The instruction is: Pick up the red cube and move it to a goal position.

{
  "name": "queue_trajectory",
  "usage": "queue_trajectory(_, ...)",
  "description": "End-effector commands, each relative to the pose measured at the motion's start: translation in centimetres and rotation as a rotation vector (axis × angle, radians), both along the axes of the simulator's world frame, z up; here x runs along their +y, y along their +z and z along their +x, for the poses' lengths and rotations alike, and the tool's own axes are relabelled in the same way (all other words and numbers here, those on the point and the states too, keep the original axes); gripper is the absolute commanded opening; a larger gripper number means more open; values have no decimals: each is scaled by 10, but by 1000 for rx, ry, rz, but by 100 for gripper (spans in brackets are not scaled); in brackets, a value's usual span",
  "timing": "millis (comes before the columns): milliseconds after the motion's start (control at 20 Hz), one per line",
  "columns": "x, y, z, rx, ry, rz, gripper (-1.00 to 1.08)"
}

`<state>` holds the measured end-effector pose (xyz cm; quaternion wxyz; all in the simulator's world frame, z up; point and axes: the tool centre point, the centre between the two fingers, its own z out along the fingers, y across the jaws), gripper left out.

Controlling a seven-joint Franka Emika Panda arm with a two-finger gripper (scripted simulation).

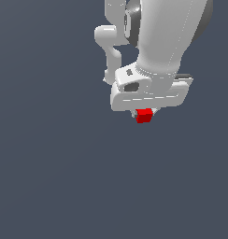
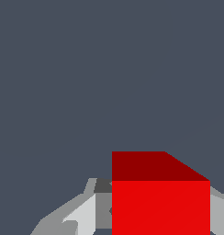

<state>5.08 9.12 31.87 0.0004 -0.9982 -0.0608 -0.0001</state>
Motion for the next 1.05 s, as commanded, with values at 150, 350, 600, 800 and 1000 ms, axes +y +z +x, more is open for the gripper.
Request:
queue_trajectory(150,1,32,14,0,0,0,-100)
queue_trajectory(350,2,47,21,0,0,0,-100)
queue_trajectory(600,2,59,26,0,0,0,-100)
queue_trajectory(800,2,64,29,0,0,0,-100)
queue_trajectory(1000,3,65,30,0,-1,-1,-100)
